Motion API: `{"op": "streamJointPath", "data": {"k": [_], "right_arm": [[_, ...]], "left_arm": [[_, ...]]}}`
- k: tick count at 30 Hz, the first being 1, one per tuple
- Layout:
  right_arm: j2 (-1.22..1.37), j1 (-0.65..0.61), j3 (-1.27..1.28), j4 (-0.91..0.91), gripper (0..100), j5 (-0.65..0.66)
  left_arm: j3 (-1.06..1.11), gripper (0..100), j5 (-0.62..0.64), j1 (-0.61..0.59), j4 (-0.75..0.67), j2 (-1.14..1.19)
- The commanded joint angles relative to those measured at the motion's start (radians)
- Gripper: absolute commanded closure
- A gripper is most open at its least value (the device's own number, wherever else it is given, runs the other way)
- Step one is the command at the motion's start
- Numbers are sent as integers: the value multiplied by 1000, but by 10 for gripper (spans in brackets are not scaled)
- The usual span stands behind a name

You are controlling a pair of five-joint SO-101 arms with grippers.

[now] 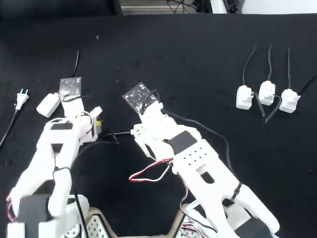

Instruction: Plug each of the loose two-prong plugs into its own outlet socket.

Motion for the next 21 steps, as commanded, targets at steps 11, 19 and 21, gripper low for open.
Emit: {"op": "streamJointPath", "data": {"k": [11,19,21], "right_arm": [[203,25,-94,-48,988,9],[203,144,-119,-41,988,17],[203,144,-122,-29,988,17]], "left_arm": [[-222,787,14,-2,402,104],[-231,787,-141,97,494,103],[-231,787,-146,79,488,103]]}}
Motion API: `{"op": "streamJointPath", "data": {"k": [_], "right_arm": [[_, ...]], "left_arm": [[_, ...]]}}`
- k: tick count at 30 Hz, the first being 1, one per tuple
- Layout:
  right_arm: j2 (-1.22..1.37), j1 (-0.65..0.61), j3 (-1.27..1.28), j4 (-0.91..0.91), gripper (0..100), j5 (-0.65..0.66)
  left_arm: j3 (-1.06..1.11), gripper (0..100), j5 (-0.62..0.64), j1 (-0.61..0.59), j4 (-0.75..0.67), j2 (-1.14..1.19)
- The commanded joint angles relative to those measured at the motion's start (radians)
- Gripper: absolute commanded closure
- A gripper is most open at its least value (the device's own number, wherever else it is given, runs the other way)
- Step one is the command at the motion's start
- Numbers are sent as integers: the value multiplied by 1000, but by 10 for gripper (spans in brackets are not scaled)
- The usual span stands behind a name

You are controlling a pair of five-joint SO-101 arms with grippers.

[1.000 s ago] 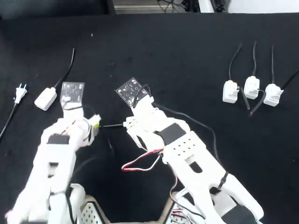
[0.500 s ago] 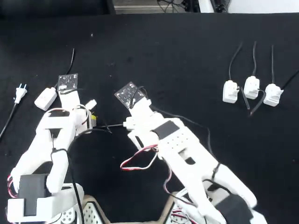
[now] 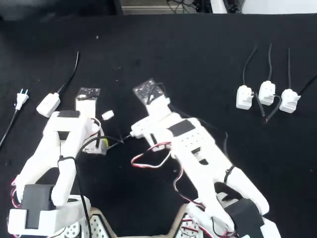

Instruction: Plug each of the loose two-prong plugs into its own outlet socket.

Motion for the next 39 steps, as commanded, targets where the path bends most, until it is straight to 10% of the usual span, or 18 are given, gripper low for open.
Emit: {"op": "streamJointPath", "data": {"k": [1,9,14,22,39], "right_arm": [[2,23,-76,21,988,11],[12,23,-272,278,988,74],[84,23,-404,396,988,78],[331,23,-710,565,988,81],[843,25,-1400,965,988,52]], "left_arm": [[-64,787,-25,-13,3,-2],[-113,787,-84,-222,98,-2],[76,787,-104,-305,-120,-98],[397,787,25,-282,-407,-377],[565,787,21,-191,-423,-631]]}}
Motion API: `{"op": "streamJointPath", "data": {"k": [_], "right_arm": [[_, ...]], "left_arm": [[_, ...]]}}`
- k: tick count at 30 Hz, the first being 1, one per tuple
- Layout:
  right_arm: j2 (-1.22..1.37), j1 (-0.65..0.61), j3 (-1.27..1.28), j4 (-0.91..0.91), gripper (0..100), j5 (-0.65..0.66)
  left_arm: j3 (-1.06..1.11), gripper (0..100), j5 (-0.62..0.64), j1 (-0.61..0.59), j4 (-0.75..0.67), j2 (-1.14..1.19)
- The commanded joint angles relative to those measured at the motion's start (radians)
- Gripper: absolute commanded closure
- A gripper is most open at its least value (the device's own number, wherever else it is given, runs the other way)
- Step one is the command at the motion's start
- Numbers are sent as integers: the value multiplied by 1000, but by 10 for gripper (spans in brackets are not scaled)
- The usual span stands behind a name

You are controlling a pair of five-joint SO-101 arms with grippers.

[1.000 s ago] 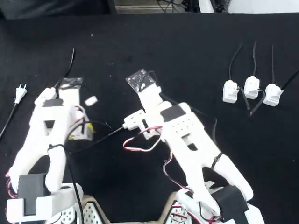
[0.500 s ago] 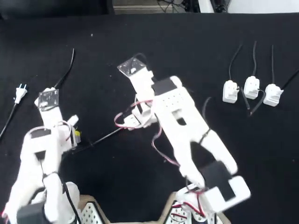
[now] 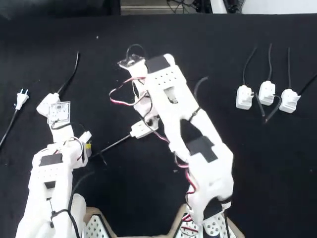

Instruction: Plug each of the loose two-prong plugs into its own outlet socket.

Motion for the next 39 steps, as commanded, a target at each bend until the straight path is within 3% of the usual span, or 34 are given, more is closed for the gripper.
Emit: {"op": "streamJointPath", "data": {"k": [1,11,17,24,29,34,39], "right_arm": [[27,17,-125,32,988,-37],[73,20,-139,32,988,-38],[67,25,-130,35,988,81],[-18,17,-71,38,988,84],[-315,25,225,-18,988,94],[-682,55,714,-339,988,107],[-934,163,1104,-591,988,204]], "left_arm": [[-4,787,12,15,-9,-35],[-4,787,12,15,-11,-35],[-4,787,12,15,-11,-35],[-4,787,12,15,-11,-35],[-5,787,12,15,-12,-35],[-2,787,12,15,-32,-29],[-2,787,12,15,-32,-29]]}}
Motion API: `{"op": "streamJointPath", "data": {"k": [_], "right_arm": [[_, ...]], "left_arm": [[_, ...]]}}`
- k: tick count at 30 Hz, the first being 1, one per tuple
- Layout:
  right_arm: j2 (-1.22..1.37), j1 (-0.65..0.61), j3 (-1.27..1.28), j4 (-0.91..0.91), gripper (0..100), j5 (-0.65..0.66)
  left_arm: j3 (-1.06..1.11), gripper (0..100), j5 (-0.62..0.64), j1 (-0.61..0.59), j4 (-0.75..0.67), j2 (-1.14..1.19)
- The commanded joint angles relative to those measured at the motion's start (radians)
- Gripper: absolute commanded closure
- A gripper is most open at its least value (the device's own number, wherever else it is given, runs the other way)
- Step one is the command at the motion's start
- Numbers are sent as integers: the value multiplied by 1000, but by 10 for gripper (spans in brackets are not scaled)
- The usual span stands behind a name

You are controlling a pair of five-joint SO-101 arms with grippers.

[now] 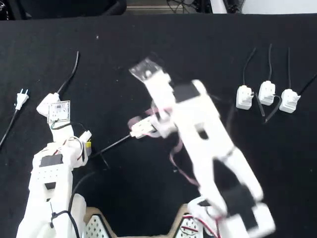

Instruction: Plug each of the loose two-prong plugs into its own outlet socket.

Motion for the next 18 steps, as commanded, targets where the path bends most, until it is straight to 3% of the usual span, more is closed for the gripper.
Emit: {"op": "streamJointPath", "data": {"k": [1,8,18], "right_arm": [[-196,101,248,-192,988,54],[-260,206,524,-479,988,129],[-260,265,590,-497,988,137]], "left_arm": [[-7,787,12,15,-12,-12],[-7,787,12,15,-12,-12],[-7,787,12,15,-11,-12]]}}
